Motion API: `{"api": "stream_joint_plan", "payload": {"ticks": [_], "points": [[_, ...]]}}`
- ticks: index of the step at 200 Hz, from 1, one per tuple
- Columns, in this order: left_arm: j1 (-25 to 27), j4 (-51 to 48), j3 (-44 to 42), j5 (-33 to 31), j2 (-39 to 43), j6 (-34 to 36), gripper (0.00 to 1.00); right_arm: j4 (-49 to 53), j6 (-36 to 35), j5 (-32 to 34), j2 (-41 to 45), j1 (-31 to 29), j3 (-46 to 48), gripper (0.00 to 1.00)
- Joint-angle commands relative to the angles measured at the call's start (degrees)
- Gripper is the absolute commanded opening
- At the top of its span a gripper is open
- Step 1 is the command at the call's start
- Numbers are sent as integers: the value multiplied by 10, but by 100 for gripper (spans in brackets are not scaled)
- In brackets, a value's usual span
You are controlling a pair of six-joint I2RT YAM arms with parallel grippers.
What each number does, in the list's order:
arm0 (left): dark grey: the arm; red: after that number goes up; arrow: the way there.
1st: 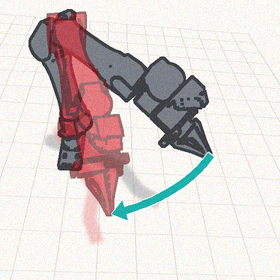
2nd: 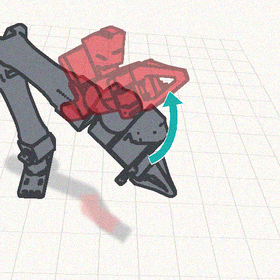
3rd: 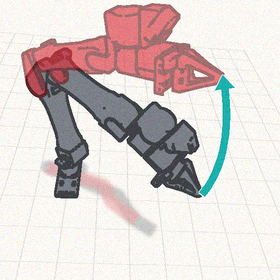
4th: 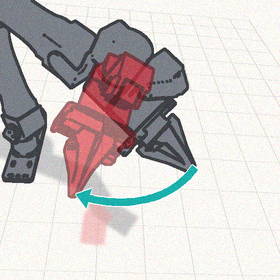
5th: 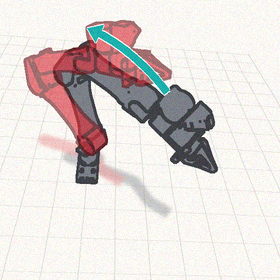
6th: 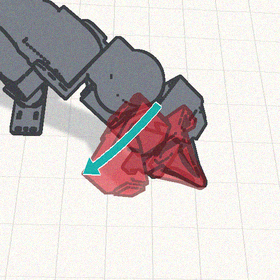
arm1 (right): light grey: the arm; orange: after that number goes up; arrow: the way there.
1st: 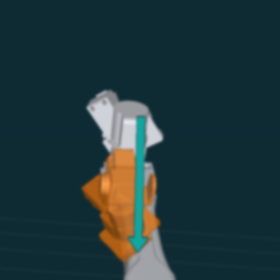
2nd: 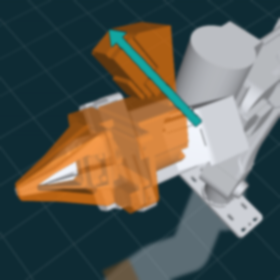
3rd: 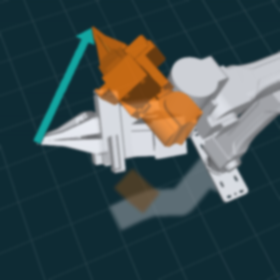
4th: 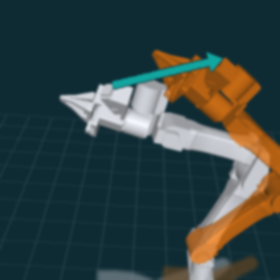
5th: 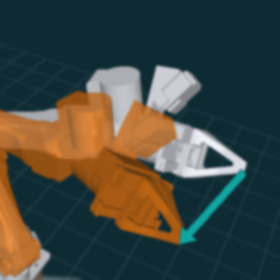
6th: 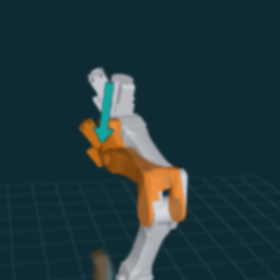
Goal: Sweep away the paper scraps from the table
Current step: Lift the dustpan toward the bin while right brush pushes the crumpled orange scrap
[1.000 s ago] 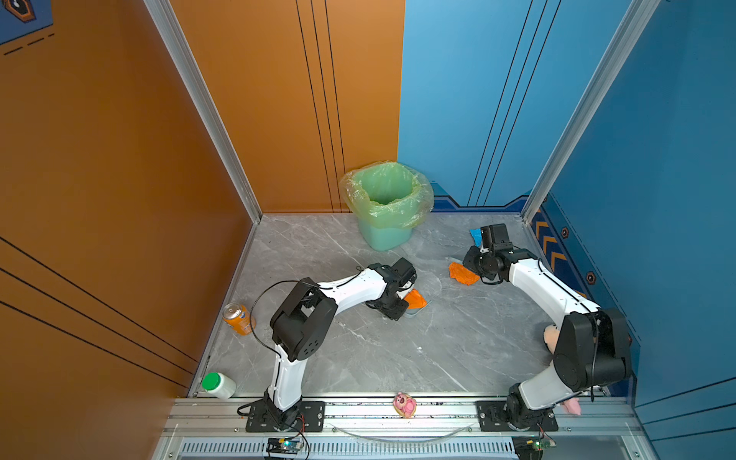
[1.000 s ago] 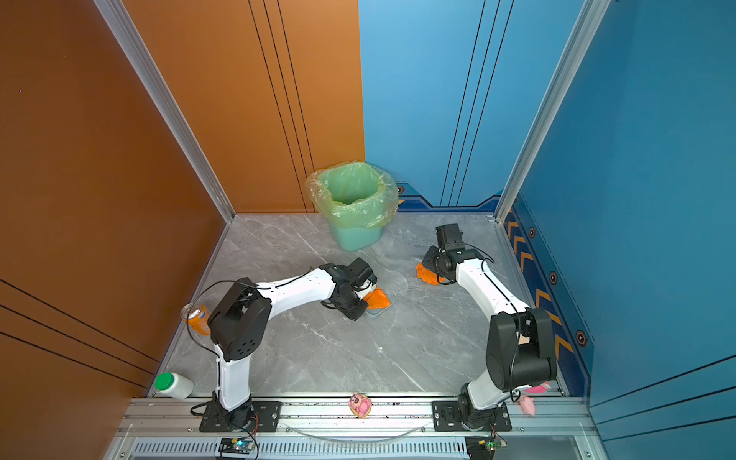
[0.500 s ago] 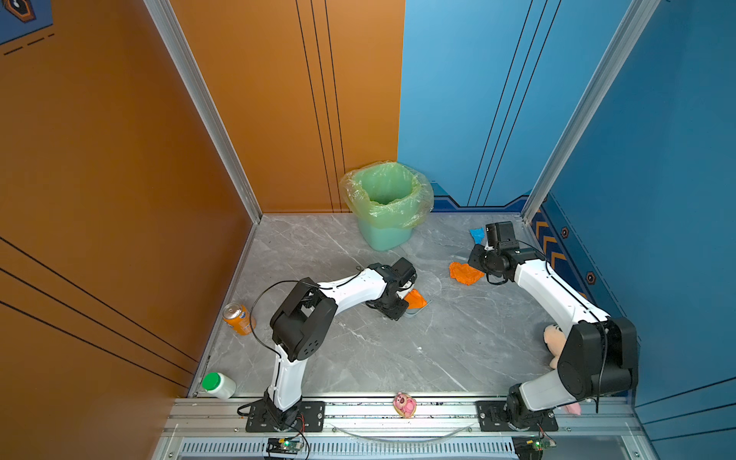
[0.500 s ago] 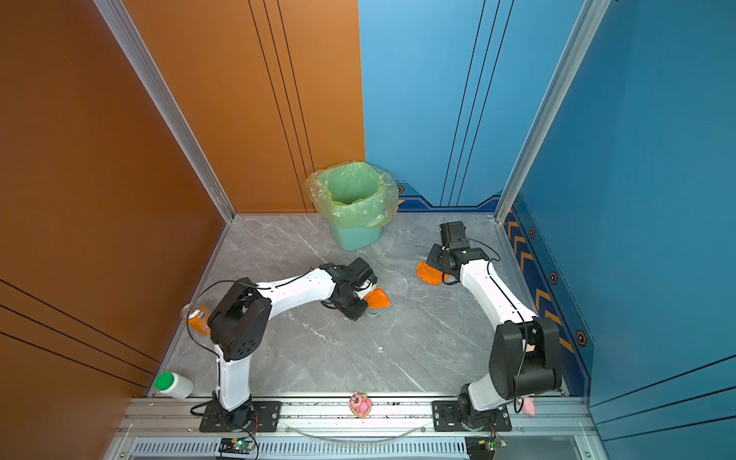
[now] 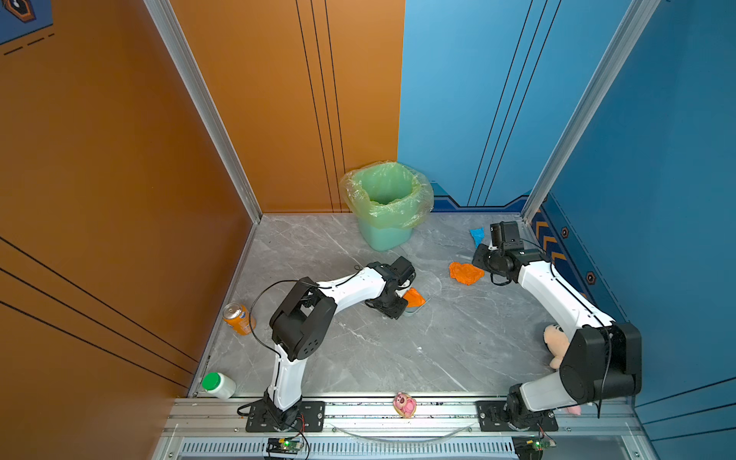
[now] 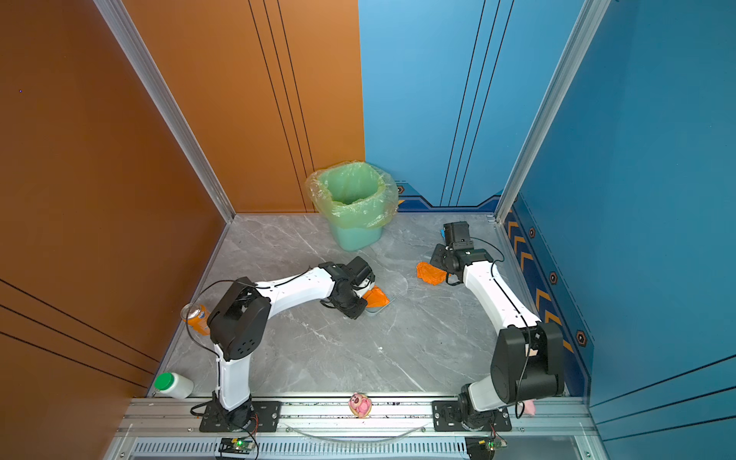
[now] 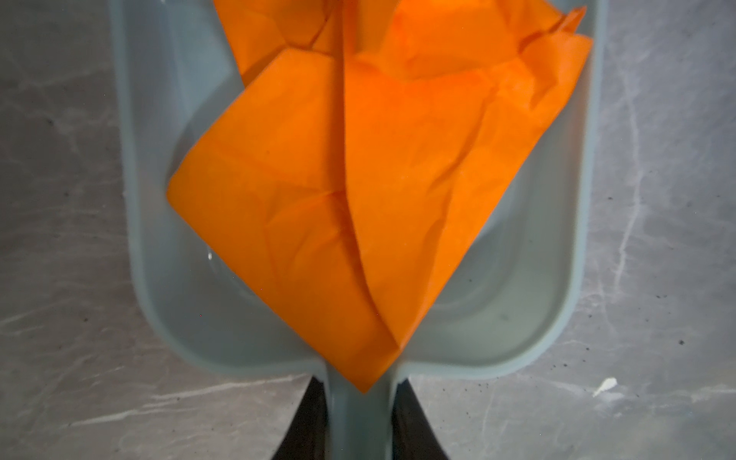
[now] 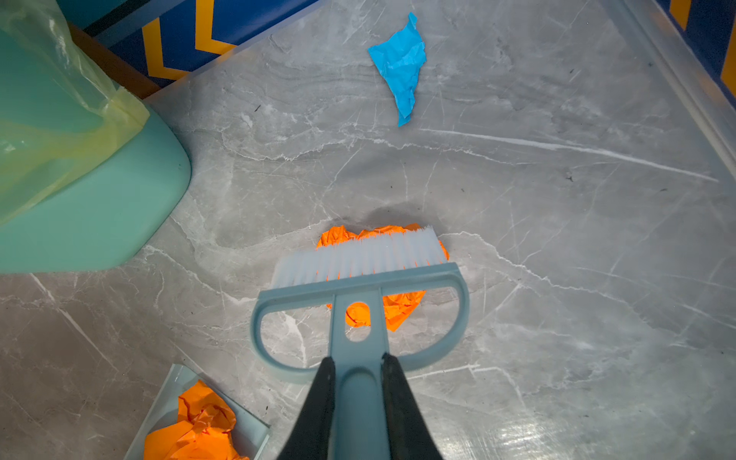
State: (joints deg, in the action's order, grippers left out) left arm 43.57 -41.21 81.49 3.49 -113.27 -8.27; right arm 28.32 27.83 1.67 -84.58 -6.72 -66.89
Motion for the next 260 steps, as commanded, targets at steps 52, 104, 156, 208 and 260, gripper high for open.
{"api": "stream_joint_plan", "payload": {"ticks": [52,104,156,208,260], "points": [[13,-26,16,-54,57,-21,0,0,-13,-8,28,26,20,0],[15,-63,63,-79,90,10,0,1,-6,-3,39,32,32,0],[17,-190,204,-135,95,61,0,-8,0,-34,38,52,30,0],[3,-249,327,-86,96,70,0,-10,-1,-49,31,65,28,0],[-22,-279,424,-116,75,105,0,-28,7,-88,29,71,31,0]]}}
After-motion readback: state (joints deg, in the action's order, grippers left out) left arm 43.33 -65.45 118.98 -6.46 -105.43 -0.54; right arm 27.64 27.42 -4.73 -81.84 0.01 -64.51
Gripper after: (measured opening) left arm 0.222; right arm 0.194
